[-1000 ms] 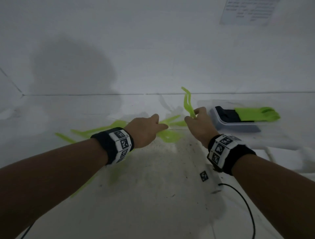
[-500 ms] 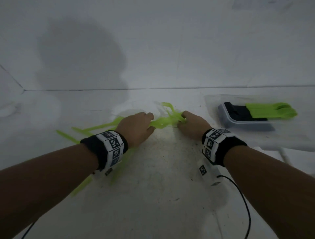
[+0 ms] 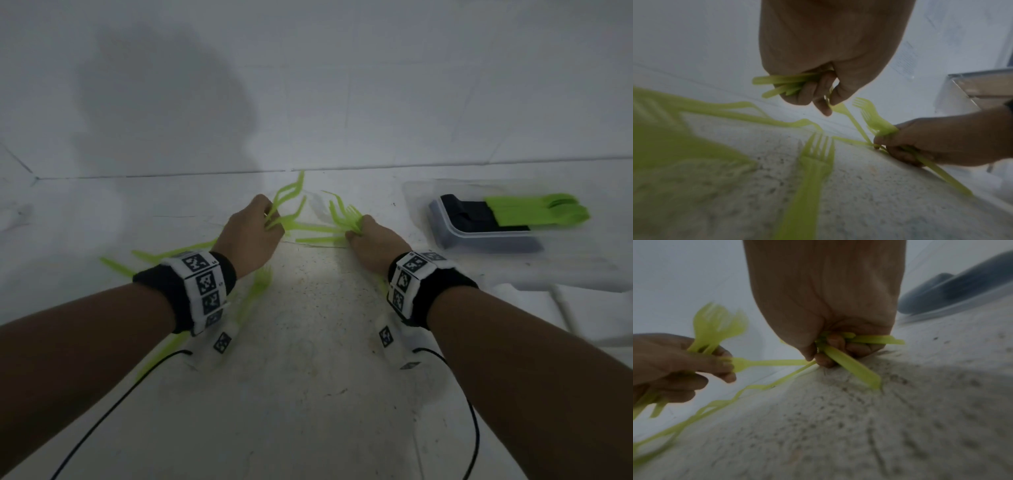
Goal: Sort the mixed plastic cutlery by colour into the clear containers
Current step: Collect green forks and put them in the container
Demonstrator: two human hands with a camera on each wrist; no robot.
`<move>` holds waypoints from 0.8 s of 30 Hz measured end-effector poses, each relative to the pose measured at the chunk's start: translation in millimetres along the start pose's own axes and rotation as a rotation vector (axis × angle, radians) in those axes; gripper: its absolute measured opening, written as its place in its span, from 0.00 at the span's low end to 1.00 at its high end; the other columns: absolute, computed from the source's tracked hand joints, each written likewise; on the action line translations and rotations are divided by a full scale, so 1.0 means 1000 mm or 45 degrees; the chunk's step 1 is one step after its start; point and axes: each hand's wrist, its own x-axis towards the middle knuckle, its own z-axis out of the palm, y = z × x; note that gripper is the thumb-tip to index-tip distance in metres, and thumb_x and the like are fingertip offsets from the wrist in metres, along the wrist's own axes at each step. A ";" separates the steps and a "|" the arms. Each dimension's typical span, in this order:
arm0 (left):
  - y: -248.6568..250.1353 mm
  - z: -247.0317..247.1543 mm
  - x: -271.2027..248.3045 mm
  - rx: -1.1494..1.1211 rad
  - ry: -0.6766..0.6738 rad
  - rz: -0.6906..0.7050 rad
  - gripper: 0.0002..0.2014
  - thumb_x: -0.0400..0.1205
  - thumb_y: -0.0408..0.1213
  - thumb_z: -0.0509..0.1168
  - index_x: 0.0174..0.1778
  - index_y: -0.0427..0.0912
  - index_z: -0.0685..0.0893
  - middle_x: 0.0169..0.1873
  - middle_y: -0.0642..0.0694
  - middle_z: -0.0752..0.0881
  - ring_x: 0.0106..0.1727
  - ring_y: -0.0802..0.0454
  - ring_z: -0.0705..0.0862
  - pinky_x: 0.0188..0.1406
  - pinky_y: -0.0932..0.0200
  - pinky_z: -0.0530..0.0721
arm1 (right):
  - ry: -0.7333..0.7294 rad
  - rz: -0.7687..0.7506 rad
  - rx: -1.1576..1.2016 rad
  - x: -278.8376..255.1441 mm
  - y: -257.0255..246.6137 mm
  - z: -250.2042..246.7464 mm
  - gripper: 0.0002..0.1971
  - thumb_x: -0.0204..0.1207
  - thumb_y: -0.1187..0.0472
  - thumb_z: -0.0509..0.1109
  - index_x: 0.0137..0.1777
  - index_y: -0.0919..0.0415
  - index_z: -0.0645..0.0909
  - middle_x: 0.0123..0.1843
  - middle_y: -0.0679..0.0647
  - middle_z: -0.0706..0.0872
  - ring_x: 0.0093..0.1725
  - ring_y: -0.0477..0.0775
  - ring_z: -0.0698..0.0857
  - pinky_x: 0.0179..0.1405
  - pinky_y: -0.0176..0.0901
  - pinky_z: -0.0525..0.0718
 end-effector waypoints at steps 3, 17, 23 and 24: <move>0.001 -0.012 -0.012 -0.159 0.140 -0.034 0.10 0.89 0.46 0.64 0.47 0.43 0.79 0.39 0.49 0.82 0.39 0.54 0.78 0.37 0.58 0.74 | 0.081 -0.012 -0.035 -0.008 -0.004 0.009 0.13 0.92 0.50 0.54 0.58 0.62 0.61 0.40 0.55 0.76 0.44 0.62 0.78 0.45 0.49 0.74; -0.008 -0.062 -0.086 -0.557 0.369 -0.032 0.08 0.87 0.37 0.67 0.44 0.38 0.84 0.36 0.46 0.87 0.35 0.59 0.83 0.39 0.70 0.79 | 0.366 -0.029 -0.023 -0.038 -0.033 0.012 0.09 0.88 0.67 0.54 0.63 0.68 0.71 0.40 0.54 0.78 0.39 0.57 0.79 0.43 0.51 0.78; -0.015 -0.050 -0.106 -0.659 0.294 -0.072 0.10 0.88 0.46 0.66 0.49 0.43 0.84 0.37 0.39 0.81 0.38 0.54 0.78 0.41 0.59 0.78 | 0.329 -0.361 0.311 -0.060 -0.064 0.017 0.22 0.83 0.69 0.58 0.74 0.61 0.57 0.30 0.58 0.79 0.27 0.61 0.77 0.29 0.49 0.72; -0.014 -0.046 -0.107 -0.680 0.307 -0.090 0.09 0.88 0.45 0.67 0.49 0.43 0.84 0.38 0.39 0.84 0.38 0.54 0.79 0.43 0.56 0.79 | 0.309 -0.393 0.296 -0.066 -0.067 0.019 0.25 0.83 0.68 0.59 0.77 0.58 0.57 0.32 0.58 0.80 0.29 0.61 0.80 0.31 0.51 0.75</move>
